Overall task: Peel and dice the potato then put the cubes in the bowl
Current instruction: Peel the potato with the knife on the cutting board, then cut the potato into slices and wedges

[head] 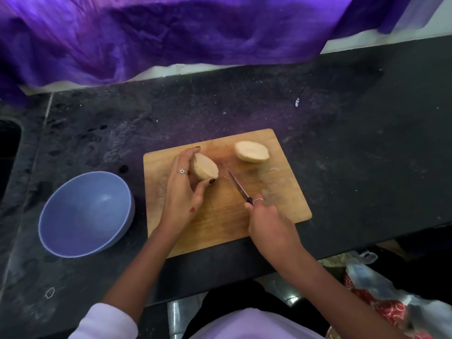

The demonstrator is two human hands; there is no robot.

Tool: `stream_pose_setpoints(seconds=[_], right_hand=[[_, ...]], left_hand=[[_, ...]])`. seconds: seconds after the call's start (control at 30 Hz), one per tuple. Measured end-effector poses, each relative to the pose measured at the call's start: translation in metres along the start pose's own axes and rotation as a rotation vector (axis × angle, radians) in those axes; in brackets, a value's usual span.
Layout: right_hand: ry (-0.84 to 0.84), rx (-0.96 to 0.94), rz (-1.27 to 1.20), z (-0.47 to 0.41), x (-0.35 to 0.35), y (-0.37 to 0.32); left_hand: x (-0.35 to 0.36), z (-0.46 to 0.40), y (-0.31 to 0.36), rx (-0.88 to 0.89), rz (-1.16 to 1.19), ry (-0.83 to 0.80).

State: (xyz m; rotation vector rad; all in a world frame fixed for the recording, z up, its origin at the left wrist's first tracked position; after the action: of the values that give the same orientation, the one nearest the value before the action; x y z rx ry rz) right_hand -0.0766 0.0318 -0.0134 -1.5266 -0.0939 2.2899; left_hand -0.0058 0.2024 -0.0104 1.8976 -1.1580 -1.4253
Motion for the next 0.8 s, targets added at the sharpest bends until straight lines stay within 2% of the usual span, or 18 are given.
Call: stream_pose_setpoints(seconds=[0.03,0.1,0.13,0.23,0.27,0.33,0.37,0.43,0.47,0.5,0.53,0.63,0.67,0.73,0.8], right_hand=[[0.02,0.002,-0.013,0.001,-0.005,0.002],[0.035,0.014,-0.036,0.001,-0.014,0.004],[0.031,0.025,-0.041,-0.001,-0.017,0.005],[0.015,0.059,-0.038,-0.007,-0.025,0.008],[0.005,0.068,-0.042,-0.01,-0.027,0.009],[-0.017,0.085,-0.068,-0.015,-0.028,0.012],[-0.029,0.094,-0.08,-0.018,-0.029,0.013],[-0.044,0.103,-0.09,-0.023,-0.028,0.016],[-0.048,0.107,-0.094,-0.024,-0.028,0.017],[-0.051,0.111,-0.099,-0.025,-0.028,0.019],[-0.052,0.114,-0.106,-0.026,-0.028,0.02],[-0.076,0.106,-0.117,-0.026,-0.029,0.023],[-0.094,0.093,-0.116,-0.025,-0.028,0.021],[-0.117,0.041,-0.124,-0.021,-0.026,0.015],[-0.115,-0.022,-0.159,-0.014,-0.023,0.004]], left_hand=[[-0.002,-0.003,0.009,0.064,-0.066,-0.024],[-0.001,-0.011,0.02,0.169,-0.216,-0.192],[0.003,-0.012,0.023,0.277,-0.352,-0.33],[0.012,-0.013,0.024,0.447,-0.44,-0.731],[0.012,-0.011,0.029,0.581,-0.537,-0.766],[0.016,-0.001,0.036,0.752,-0.561,-0.821],[0.019,0.004,0.035,0.797,-0.571,-0.852],[0.02,0.007,0.029,0.769,-0.611,-0.864],[0.018,0.01,0.028,0.786,-0.607,-0.815],[0.014,0.011,0.024,0.746,-0.58,-0.753],[0.008,0.01,0.017,0.635,-0.525,-0.681],[-0.014,0.018,-0.001,0.104,-0.311,-0.391],[-0.018,0.024,-0.003,-0.004,-0.274,-0.3],[-0.017,0.031,0.001,-0.085,-0.28,-0.215],[-0.009,0.035,0.002,-0.125,-0.293,-0.229]])
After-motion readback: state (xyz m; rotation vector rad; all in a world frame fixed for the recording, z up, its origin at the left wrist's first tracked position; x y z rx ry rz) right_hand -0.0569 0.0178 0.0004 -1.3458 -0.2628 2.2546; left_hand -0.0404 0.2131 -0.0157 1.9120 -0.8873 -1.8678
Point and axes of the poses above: each hand's wrist, its own z-axis away from the middle knuckle, its own x-axis out of the palm, y = z × x, the point moved 6 cm from there along -z, towards the middle knuckle, and after that the axes turned 7 degrees about x, right-handed, at the moved point
